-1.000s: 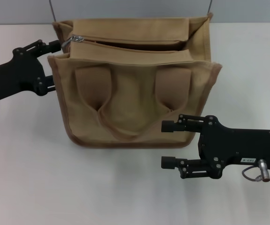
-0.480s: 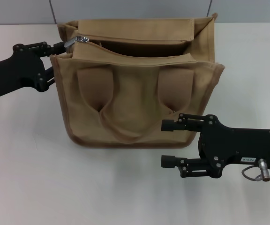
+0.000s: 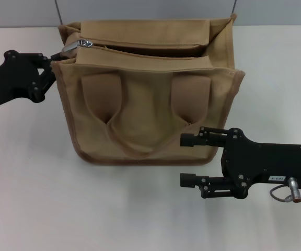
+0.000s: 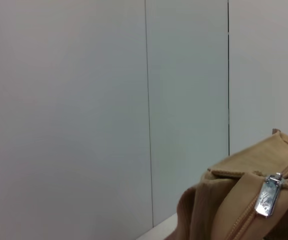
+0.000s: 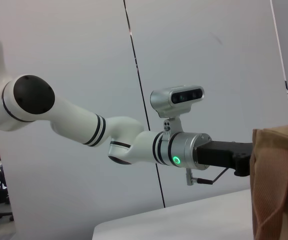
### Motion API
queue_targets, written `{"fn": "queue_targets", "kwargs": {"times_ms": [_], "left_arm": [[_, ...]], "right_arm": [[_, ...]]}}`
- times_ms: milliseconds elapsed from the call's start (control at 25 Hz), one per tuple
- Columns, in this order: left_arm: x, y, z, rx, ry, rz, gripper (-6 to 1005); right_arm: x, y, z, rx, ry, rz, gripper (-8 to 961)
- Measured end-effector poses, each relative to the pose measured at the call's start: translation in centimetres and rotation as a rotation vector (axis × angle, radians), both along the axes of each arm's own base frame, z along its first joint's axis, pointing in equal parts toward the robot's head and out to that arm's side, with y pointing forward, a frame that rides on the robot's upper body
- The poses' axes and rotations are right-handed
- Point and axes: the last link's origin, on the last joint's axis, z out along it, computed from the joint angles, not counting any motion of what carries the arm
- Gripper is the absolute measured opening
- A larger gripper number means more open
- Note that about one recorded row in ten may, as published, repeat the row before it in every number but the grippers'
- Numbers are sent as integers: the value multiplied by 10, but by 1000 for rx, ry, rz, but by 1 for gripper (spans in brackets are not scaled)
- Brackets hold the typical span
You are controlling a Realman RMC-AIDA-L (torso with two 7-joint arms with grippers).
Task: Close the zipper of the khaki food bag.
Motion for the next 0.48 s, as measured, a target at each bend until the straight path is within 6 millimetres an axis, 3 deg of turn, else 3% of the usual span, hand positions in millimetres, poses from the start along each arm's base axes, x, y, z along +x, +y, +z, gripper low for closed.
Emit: {"fn": "queue_targets", "kwargs": {"times_ms": [200, 480], "left_arm": [[-1, -2, 6, 13, -19, -2, 21], [5, -9, 16, 16, -82, -56, 21]], "right_arm": [[0, 0, 0, 0, 0, 0, 768], [-2, 1, 1, 6, 15, 0, 768]]}}
